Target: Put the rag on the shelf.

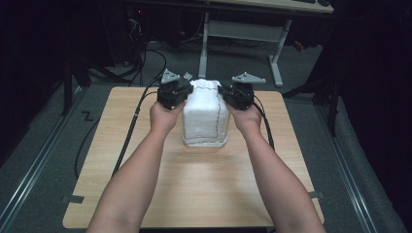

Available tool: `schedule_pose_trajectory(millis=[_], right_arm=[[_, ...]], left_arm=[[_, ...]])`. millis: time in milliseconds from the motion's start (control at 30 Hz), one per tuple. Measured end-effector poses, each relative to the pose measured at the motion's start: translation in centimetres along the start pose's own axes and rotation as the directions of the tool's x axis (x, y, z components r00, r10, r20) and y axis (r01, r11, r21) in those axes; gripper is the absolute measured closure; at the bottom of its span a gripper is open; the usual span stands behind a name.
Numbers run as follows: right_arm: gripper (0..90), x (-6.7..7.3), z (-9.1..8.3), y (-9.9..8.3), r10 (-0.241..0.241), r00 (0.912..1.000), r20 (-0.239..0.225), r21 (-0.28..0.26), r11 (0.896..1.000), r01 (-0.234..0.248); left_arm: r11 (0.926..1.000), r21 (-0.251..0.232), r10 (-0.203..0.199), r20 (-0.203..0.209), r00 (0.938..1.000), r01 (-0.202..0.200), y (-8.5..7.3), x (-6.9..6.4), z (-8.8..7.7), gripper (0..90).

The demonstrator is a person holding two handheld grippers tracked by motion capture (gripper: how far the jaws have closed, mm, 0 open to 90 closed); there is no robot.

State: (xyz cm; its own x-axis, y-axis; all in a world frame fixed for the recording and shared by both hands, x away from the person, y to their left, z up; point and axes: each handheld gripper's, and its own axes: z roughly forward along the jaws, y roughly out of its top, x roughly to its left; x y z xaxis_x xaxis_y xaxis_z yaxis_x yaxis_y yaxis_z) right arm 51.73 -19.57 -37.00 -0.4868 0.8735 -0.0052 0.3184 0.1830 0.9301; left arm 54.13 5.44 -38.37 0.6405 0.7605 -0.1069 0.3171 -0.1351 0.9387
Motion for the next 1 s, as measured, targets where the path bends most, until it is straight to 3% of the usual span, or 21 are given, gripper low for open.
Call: schedule_pose_trajectory(millis=[67,167,600,1000], right_arm=[[72.4,-0.1,0.0,-0.1,0.007,0.9999,0.011,0.001,1.000,-0.007],[69.7,-0.5,-0.1,-0.1,0.027,0.9996,0.011,-0.006,1.000,-0.027],[72.1,-0.3,-1.3,0.2,-0.006,0.9998,0.018,-0.018,1.000,0.007],[73.3,-0.4,-2.0,0.0,-0.007,0.9996,0.029,-0.019,1.000,0.008]], left_arm=[[0.9999,-0.010,-0.009,-0.034,0.9994,0.009,-0.1,0.1,-0.1,75.1],[0.9981,-0.023,-0.059,-0.039,0.9975,0.058,-0.1,0.7,-0.4,68.1],[0.9991,-0.028,-0.033,-0.043,0.9985,0.032,0.0,0.3,-1.1,71.5],[0.9990,-0.021,-0.041,-0.044,0.9982,0.040,-0.4,0.0,-1.5,72.7]])
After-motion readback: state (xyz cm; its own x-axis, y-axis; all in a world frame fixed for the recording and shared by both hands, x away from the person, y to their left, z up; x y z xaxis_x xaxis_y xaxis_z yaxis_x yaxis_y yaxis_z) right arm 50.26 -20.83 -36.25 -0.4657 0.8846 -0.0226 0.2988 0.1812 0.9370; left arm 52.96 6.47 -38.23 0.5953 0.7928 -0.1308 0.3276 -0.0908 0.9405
